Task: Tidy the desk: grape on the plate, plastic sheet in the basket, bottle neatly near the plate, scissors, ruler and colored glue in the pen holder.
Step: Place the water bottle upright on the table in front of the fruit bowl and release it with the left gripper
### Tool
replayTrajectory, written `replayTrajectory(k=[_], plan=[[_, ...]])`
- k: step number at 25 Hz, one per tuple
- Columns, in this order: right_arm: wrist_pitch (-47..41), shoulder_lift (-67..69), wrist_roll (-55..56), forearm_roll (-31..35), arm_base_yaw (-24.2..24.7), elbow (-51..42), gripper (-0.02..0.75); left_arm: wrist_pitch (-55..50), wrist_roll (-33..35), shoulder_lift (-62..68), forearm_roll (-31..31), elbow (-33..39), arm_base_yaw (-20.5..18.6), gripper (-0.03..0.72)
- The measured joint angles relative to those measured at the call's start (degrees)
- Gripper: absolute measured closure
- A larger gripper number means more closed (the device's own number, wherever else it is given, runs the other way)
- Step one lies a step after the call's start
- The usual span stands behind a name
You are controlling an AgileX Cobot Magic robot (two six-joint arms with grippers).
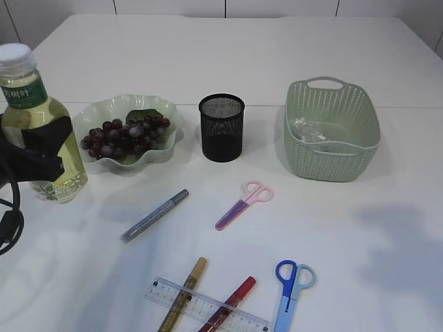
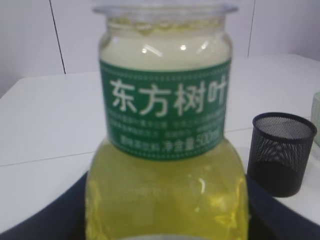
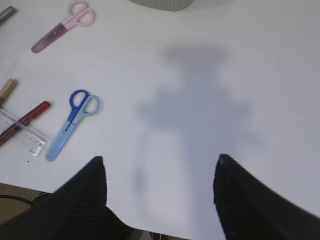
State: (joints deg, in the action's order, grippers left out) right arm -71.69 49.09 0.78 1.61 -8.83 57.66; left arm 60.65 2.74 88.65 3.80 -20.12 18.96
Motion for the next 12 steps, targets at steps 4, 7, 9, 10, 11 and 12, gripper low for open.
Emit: replayTrajectory(k=[4,7,9,10,11,12], plan=[[0.0,0.0,-0.1,-1.6,0.0,0.0,0.213,0.2,0.6,3.8,-0.3,-0.5,0.0,0.250],[0.0,0.0,-0.1,-1.9,0.0,0.0,0.213,0.2,0.7,7.5,-0.4,-2.7,0.0,0.250],[0.0,0.0,-0.1,-1.9,0.0,0.0,0.214,0.3,0.7,10.4,-0.4,-4.6,0.0,0.250],[0.0,0.0,-0.1,-1.9,0.0,0.0,0.214,0.3,0.7,11.8,-0.4,-5.7,0.0,0.250],[0.0,0.0,-0.1,-1.9,0.0,0.0,0.214,0.3,0.7,13.0,-0.5,-6.7,0.0,0.250],[0.0,0.0,-0.1,-1.9,0.0,0.0,0.214,0.3,0.8,14.2,-0.5,-7.6,0.0,0.250]])
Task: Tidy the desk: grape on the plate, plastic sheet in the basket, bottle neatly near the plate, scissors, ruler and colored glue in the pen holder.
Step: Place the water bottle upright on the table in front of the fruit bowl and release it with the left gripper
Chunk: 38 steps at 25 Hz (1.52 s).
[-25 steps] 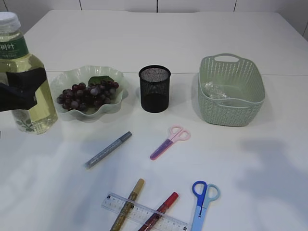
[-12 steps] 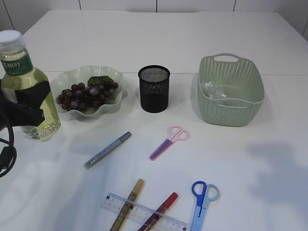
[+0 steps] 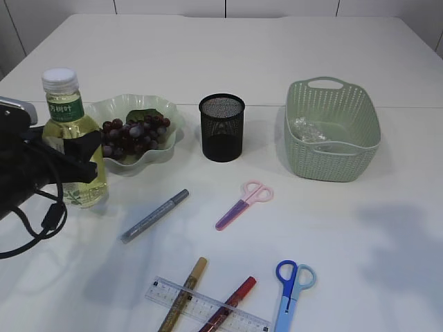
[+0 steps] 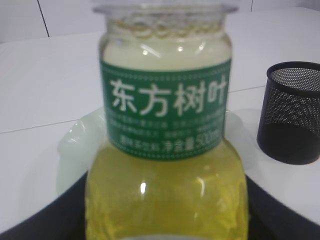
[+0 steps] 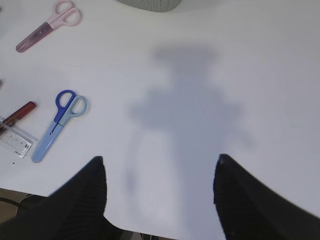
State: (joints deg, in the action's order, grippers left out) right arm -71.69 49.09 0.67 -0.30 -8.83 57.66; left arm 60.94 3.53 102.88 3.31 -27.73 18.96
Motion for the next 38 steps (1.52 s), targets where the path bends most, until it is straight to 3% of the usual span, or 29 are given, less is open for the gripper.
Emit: replayTrajectory(k=[9,38], plan=[[0.0,0.0,-0.1,-1.1,0.0,0.0,0.213,0.0,0.1,7.2,0.0,-4.9,0.0,0.250],[-0.3,0.0,-0.2,-1.5,0.0,0.0,0.213,0.1,0.1,7.8,0.0,-4.7,0.0,0.238]])
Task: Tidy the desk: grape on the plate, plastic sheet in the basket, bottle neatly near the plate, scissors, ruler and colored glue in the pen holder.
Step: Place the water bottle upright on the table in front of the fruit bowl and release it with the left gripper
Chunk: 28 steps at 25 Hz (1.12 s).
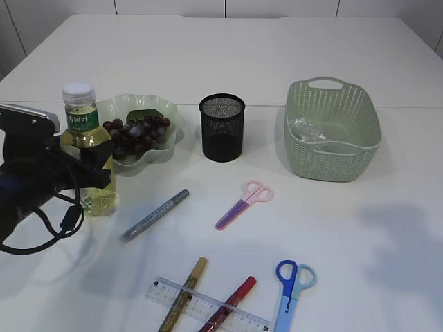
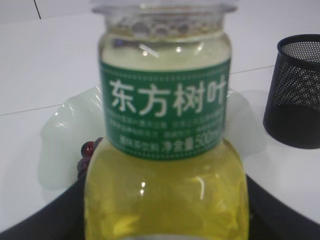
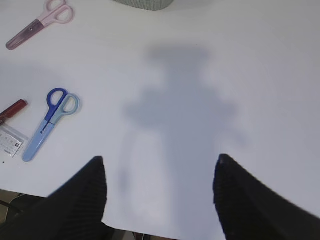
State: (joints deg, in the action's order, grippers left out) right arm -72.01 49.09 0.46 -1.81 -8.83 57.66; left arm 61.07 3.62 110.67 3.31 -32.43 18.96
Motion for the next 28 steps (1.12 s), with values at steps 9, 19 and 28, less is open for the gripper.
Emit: replayTrajectory(k=[9,19,28], plan=[[0.0,0.0,0.0,0.0,0.0,0.0,0.214,0.6,0.0,0.0,0.0,0.7,0.0,0.157],[0.0,0.0,0.0,0.0,0.0,0.0,0.213,2.6,0.0,0.0,0.1,0.8,0.0,0.109],[0.0,0.0,0.0,1.0,0.0,0.0,0.214,3.4,0.0,-1.9,2.3,2.1,0.0,0.104]])
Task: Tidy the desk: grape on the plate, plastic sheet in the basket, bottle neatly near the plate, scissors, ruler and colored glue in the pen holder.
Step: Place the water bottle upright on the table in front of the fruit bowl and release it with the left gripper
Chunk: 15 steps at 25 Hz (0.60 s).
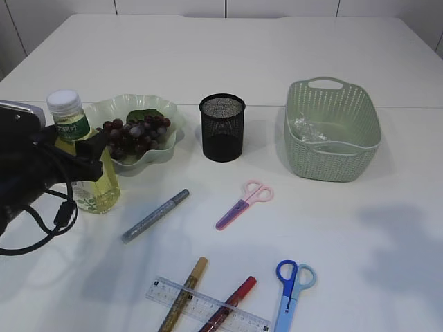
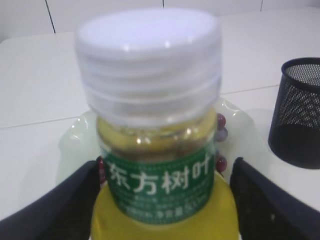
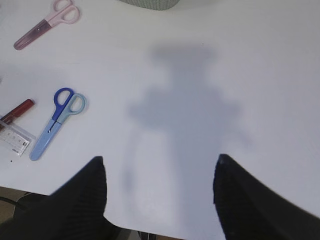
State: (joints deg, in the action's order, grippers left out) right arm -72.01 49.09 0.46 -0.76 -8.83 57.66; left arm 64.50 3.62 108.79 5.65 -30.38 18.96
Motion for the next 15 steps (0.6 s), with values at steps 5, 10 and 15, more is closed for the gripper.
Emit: replayTrajectory(k=[5,10,15], plan=[[0.0,0.0,0.0,0.1,0.0,0.0,0.213,0.8,0.0,-3.9,0.3,0.4,0.0,0.104],[0.0,0.0,0.0,0.1,0.0,0.0,0.213,0.8,0.0,-7.2,0.5,0.6,0.0,0.104],[0.0,0.0,0.0,0.1,0.0,0.0,0.214,0.8,0.0,-12.6,0.5,0.7,0.0,0.105]])
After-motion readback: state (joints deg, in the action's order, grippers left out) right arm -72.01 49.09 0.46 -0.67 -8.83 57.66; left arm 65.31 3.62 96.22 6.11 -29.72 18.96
